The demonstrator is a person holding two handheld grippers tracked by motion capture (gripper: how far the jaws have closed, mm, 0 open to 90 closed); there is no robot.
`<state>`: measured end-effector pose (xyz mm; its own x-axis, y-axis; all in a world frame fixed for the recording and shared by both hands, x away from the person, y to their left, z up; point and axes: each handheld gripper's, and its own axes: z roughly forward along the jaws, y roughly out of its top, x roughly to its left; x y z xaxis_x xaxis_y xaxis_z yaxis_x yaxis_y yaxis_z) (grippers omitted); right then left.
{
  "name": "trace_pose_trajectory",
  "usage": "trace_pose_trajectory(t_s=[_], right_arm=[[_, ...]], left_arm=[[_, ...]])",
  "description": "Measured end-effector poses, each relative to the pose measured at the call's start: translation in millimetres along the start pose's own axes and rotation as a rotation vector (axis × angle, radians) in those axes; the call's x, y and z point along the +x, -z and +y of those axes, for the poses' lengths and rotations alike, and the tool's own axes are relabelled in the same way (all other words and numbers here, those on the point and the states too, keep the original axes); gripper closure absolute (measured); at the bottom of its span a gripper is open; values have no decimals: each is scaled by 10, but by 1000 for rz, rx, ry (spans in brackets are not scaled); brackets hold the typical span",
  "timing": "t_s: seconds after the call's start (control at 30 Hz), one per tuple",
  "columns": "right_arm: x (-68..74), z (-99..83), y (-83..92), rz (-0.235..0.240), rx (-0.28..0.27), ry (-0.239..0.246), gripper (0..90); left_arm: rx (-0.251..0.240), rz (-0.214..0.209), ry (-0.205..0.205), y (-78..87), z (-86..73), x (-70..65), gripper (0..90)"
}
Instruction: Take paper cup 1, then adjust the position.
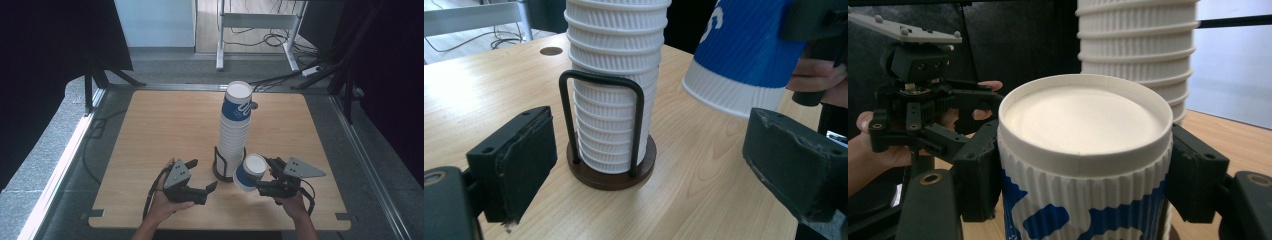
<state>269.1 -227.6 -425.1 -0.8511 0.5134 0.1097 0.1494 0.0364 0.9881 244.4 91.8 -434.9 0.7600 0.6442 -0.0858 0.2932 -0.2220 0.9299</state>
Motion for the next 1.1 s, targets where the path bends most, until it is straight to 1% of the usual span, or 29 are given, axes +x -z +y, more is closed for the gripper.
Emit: trace_pose_trajectory(t_s=[0.03,0.1,0.13,0.2,0.27,0.4,0.5,0.6,0.63,0.67,0.7,0.73,0.77,0.83,0.9,0.93,1.03,1.1], right_arm=[[31,-27,-28,2,9,8,278],[57,-64,-54,13,15,7,278],[67,-85,-68,22,20,7,278],[77,-127,-104,31,26,4,278],[83,-159,-148,37,34,-1,278],[114,-201,-241,50,56,11,278],[131,-228,-292,61,70,15,278],[133,-248,-318,60,77,14,278],[133,-258,-328,58,80,14,278],[132,-271,-344,56,80,9,278],[133,-272,-348,55,79,9,278],[133,-272,-348,55,79,9,278],[134,-267,-351,52,78,17,278],[132,-263,-349,51,78,17,278],[126,-260,-346,54,75,9,278],[130,-264,-351,57,74,-2,278],[166,-267,-374,63,79,3,278],[178,-267,-382,68,76,2,279]], left_arm=[[-2,-7,12,14,-24,2,74],[-15,-31,41,28,-42,15,74],[-15,-31,41,28,-42,15,74],[-14,-28,38,39,-50,19,75],[-14,-39,37,42,-60,15,75],[-3,-53,28,28,-78,-15,75],[8,-54,21,10,-88,-38,75],[7,-64,22,8,-96,-52,75],[10,-66,20,6,-100,-62,75],[21,-74,6,-3,-113,-78,73],[21,-74,6,-3,-113,-78,70],[26,-78,4,-14,-120,-81,70],[29,-82,12,-51,-139,-87,67],[35,-87,18,-80,-152,-97,67],[54,-75,4,-136,-176,-127,63],[61,-77,2,-159,-187,-142,63],[75,-98,-10,-210,-212,-209,60],[77,-101,-13,-218,-215,-224,60]])
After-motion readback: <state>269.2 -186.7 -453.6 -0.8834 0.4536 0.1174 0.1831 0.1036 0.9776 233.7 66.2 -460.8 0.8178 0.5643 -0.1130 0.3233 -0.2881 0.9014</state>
